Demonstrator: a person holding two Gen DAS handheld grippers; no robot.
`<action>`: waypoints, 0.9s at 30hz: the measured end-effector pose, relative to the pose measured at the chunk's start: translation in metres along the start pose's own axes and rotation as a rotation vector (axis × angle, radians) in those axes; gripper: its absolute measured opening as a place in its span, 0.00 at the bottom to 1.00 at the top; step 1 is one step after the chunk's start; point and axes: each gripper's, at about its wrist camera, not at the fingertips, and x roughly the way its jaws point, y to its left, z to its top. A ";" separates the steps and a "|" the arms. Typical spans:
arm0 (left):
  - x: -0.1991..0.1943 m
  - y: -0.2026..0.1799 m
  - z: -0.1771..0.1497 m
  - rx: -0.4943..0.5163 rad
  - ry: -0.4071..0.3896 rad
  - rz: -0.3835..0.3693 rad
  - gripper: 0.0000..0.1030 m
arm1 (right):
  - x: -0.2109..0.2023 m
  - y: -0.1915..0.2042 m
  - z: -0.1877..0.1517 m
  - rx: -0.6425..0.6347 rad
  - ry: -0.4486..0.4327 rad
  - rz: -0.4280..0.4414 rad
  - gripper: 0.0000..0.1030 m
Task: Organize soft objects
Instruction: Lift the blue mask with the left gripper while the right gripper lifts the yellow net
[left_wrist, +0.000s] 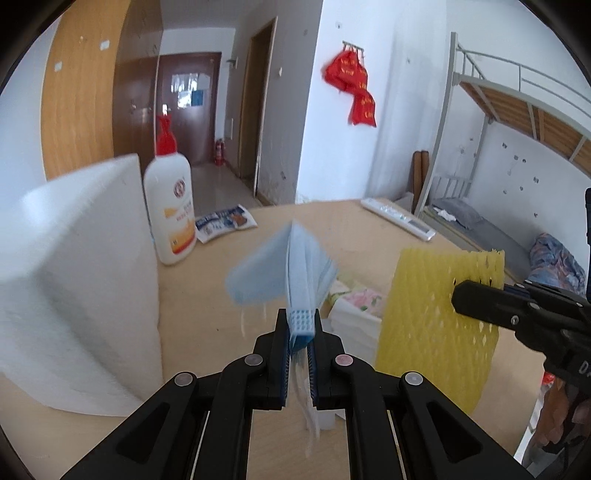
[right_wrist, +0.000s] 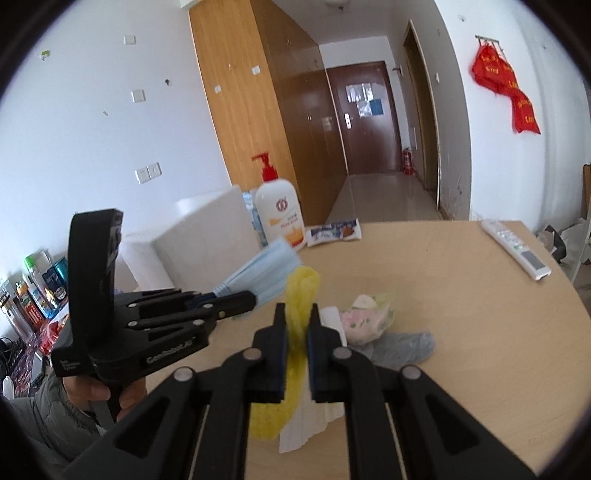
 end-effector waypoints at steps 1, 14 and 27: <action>-0.004 -0.001 0.001 0.005 -0.012 0.004 0.09 | -0.002 0.001 0.001 0.000 -0.007 -0.001 0.11; -0.019 -0.006 -0.002 0.022 -0.028 0.015 0.02 | -0.019 0.003 0.004 0.009 -0.047 0.005 0.11; -0.065 -0.013 0.003 0.018 -0.104 0.072 0.02 | -0.035 0.011 0.007 -0.010 -0.088 0.028 0.11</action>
